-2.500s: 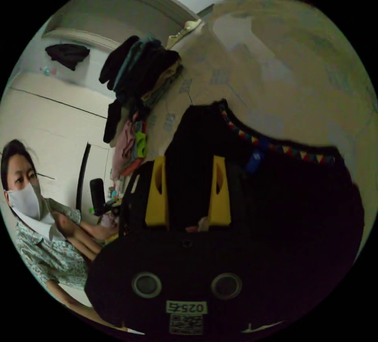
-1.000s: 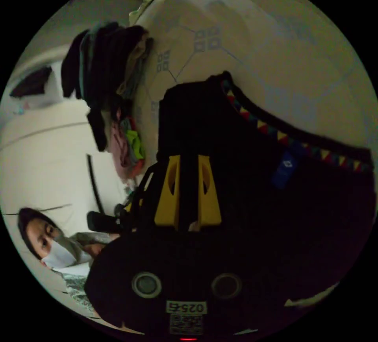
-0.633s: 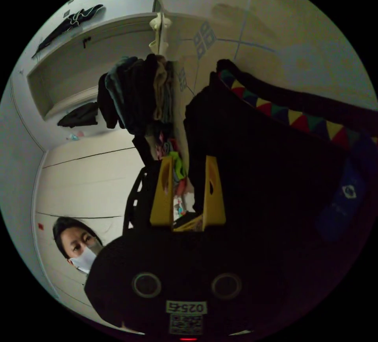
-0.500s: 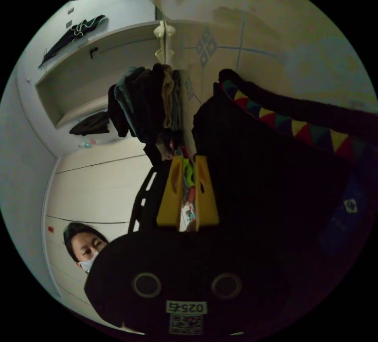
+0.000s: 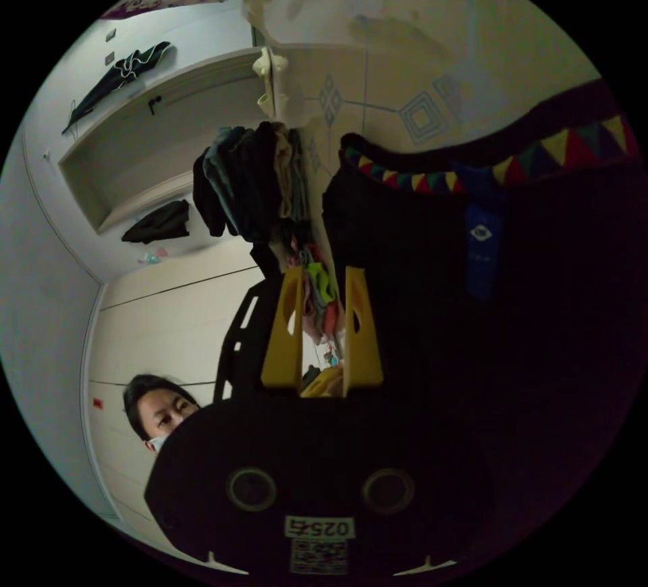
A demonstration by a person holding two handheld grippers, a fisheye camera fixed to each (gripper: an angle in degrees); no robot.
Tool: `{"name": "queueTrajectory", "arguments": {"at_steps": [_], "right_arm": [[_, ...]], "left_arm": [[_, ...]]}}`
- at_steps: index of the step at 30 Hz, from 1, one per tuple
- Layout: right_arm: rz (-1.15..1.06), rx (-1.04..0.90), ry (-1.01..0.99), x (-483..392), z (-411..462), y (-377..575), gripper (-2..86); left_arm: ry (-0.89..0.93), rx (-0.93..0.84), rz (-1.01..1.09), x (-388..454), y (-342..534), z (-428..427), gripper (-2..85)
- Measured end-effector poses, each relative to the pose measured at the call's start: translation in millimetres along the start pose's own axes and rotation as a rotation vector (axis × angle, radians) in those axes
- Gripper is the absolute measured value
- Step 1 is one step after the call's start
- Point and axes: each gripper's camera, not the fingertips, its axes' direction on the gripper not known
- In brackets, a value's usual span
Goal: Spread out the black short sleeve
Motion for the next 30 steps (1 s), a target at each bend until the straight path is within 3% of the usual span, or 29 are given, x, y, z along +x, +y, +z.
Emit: {"name": "queueTrajectory", "arguments": {"at_steps": [6, 8, 13, 18, 22, 30], "right_arm": [[0.03, 0.008, 0.015, -36, 36, 24, 9.3], [0.036, -0.022, 0.053, -53, 55, 35, 3.8], [-0.049, 0.072, 0.088, -114, 58, 82, -0.6], [-0.049, 0.045, 0.288, -133, 72, 123, -0.7], [-0.098, 0.089, 0.194, -132, 95, 159, 0.5], [-0.164, 0.017, 0.094, -188, 107, 259, 4.7]], "left_arm": [[-0.042, -0.202, -0.048, 8, -25, 76, 2.0], [-0.055, -0.278, -0.058, 13, -23, 110, 0.2], [-0.073, -0.198, 0.008, 27, -13, 125, -1.3], [-0.062, -0.22, 0.049, 35, -2, 156, -1.4], [-0.033, -0.262, 0.05, 36, 0, 193, -1.5], [0.009, 0.053, -0.058, -30, -19, 178, -0.9]]}}
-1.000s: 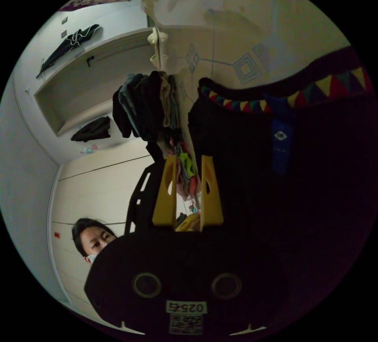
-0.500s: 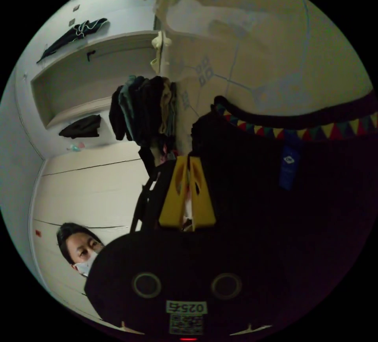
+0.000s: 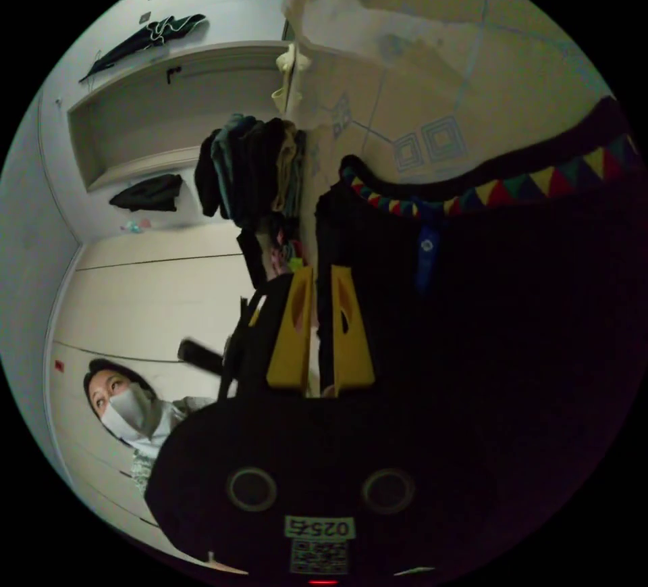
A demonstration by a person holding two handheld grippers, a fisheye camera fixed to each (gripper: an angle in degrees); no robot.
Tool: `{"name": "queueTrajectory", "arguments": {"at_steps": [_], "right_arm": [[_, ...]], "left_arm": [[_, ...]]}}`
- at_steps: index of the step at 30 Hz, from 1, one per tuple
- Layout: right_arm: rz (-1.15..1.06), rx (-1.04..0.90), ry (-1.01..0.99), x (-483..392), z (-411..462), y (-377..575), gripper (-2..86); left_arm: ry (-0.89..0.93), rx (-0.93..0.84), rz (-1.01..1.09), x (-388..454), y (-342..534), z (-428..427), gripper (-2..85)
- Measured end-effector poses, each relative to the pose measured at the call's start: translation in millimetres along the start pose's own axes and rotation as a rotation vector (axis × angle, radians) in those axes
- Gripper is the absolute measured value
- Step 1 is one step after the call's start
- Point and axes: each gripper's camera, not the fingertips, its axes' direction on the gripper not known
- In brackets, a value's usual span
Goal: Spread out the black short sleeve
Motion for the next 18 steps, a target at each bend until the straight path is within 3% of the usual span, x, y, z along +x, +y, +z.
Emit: {"name": "queueTrajectory", "arguments": {"at_steps": [3, 7, 8, 10, 12, 14, 15, 18], "right_arm": [[-0.019, -0.056, -0.059, -38, -20, 53, 4.0], [-0.088, -0.124, 0.145, -127, -63, 162, 0.0], [-0.155, -0.09, 0.252, -164, -77, 202, -0.4], [-0.283, 0.012, 0.465, -224, -98, 270, -0.7], [-0.447, 0.21, 0.73, -283, -109, 349, -0.8], [-0.501, 0.533, 0.99, -324, -109, 451, -0.8], [-0.491, 0.609, 1.009, -327, -109, 474, -0.7], [-0.455, 0.958, 0.884, -303, -105, 566, -0.2]], "left_arm": [[0.014, -0.224, -0.06, -41, -41, 83, -0.9], [-0.112, -0.508, -0.029, -56, -51, 186, -0.9], [-0.153, -0.43, -0.005, -54, -51, 191, -0.9], [-0.252, -0.479, -0.021, -56, -50, 202, -0.9], [-0.336, -0.432, -0.082, -61, -45, 198, -0.9], [-0.364, -0.218, -0.138, -59, -34, 162, -0.7], [-0.335, -0.15, -0.125, -55, -31, 150, -0.7], [-0.004, 0.149, 0.079, -17, -27, 102, 0.1]]}}
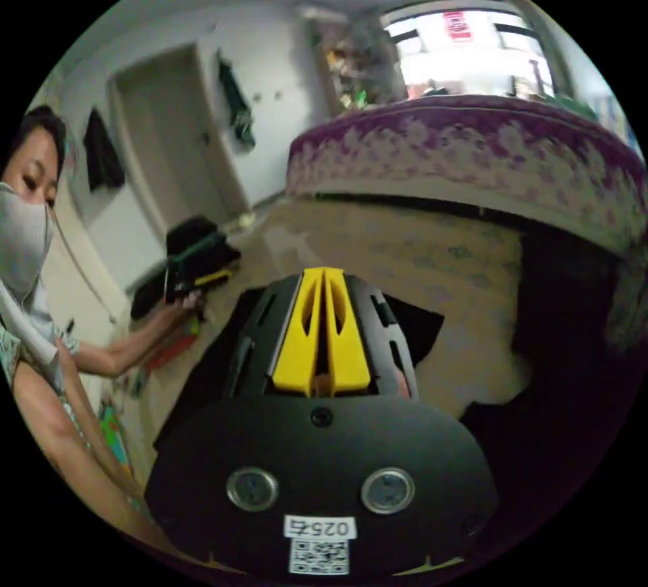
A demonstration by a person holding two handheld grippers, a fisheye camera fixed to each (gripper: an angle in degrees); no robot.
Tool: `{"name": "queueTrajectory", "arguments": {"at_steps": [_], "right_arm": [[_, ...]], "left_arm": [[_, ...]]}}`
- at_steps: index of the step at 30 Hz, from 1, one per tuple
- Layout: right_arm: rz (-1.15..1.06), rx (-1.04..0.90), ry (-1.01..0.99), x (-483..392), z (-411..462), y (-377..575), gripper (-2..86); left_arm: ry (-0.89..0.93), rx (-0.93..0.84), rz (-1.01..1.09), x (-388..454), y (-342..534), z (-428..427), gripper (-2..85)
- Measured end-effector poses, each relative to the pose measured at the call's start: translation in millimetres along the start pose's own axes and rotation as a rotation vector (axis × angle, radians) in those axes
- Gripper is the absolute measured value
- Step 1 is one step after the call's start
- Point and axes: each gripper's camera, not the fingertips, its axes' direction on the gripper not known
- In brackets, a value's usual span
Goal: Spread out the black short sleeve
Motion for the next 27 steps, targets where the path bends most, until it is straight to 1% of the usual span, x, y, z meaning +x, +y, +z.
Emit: {"name": "queueTrajectory", "arguments": {"at_steps": [1, 2, 3, 5, 6, 7, 8, 9, 10, 11, 12, 14, 16, 18, 19, 23, 25, 27], "right_arm": [[0.085, 0.057, 0.0, 14, -7, 28, 0.6], [0.132, 0.021, 0.026, 29, -1, 52, 3.1], [0.168, -0.009, 0.043, 38, 5, 64, 5.1], [0.38, -0.087, 0.02, 74, 28, 107, 11.2], [0.434, -0.1, -0.009, 83, 32, 116, 11.5], [0.52, -0.104, -0.071, 97, 37, 131, 12.1], [0.637, -0.099, -0.123, 112, 39, 144, 13.3], [0.683, -0.094, -0.146, 118, 39, 150, 13.9], [0.743, -0.089, -0.162, 129, 36, 158, 14.3], [0.78, -0.076, -0.139, 137, 29, 163, 14.7], [0.794, -0.064, -0.124, 140, 24, 165, 14.8], [0.846, -0.027, -0.083, 150, 6, 170, 15.2], [0.861, -0.06, -0.058, 156, 0, 173, 15.2], [0.854, -0.089, -0.074, 157, -3, 174, 14.1], [0.846, -0.092, -0.086, 156, -6, 174, 13.9], [0.777, -0.126, -0.033, 140, -8, 165, 13.3], [0.762, -0.16, -0.041, 133, -4, 161, 12.2], [0.758, -0.176, -0.026, 127, -2, 158, 11.0]], "left_arm": [[0.176, 0.065, 0.103, 20, -8, -5, 1.2], [0.322, 0.064, 0.152, 41, -21, 0, 2.8], [0.381, 0.055, 0.18, 53, -28, 6, 3.8], [0.53, 0.056, 0.299, 100, -55, 39, 6.6], [0.539, 0.044, 0.337, 112, -62, 50, 7.0], [0.543, -0.021, 0.403, 138, -78, 76, 6.9], [0.581, -0.123, 0.46, 164, -94, 106, 6.8], [0.601, -0.183, 0.487, 176, -101, 122, 6.7], [0.644, -0.316, 0.527, 203, -116, 155, 6.8], [0.654, -0.402, 0.59, 232, -127, 185, 7.0], [0.636, -0.417, 0.621, 246, -132, 197, 6.9], [0.557, -0.437, 0.788, 302, -147, 234, 6.8], [0.559, -0.456, 0.882, 339, -154, 253, 6.8], [0.584, -0.5, 0.961, 372, -156, 268, 6.8], [0.571, -0.531, 1.045, 392, -151, 277, 6.8], [0.403, -0.664, 1.315, 434, -118, 312, 6.6], [0.367, -0.682, 1.353, 440, -112, 323, 6.1], [0.377, -0.69, 1.338, 441, -111, 331, 5.6]]}}
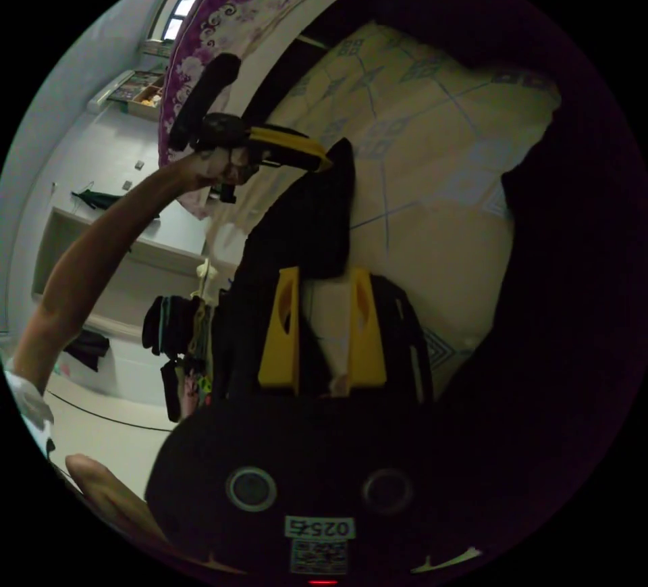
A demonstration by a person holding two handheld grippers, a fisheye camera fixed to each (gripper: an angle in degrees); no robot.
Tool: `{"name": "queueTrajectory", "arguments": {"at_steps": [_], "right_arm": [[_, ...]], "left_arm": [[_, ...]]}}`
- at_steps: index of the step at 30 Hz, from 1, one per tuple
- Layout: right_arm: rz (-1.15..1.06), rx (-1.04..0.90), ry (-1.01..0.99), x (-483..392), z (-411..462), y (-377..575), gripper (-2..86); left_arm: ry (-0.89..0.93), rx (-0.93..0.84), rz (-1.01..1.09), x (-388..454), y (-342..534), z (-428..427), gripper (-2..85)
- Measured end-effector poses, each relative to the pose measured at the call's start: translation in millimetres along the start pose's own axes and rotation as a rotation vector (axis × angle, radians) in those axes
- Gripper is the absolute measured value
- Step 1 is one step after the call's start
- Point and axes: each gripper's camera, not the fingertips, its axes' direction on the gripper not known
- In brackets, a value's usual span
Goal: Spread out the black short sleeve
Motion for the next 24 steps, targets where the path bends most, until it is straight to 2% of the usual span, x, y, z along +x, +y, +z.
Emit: {"name": "queueTrajectory", "arguments": {"at_steps": [10, 13, 17, 21, 24], "right_arm": [[0.098, 0.059, -0.065, -6, 3, 2, 8.8], [0.131, 0.058, -0.072, -7, 10, 0, 5.3], [0.154, 0.044, -0.088, -8, 19, 4, 0.1], [0.103, 0.097, -0.066, -20, 5, 1, -0.5], [-0.082, 0.13, -0.04, -66, -2, -2, -0.5]], "left_arm": [[-0.024, 0.009, -0.013, -38, 12, 1, 2.2], [0.022, 0.012, 0.023, -43, 17, 2, -0.6], [-0.015, 0.028, 0.01, -55, 36, -7, -0.9], [-0.057, 0.148, -0.055, -70, 64, -29, -1.0], [-0.05, 0.301, -0.114, -89, 111, -60, -1.1]]}}
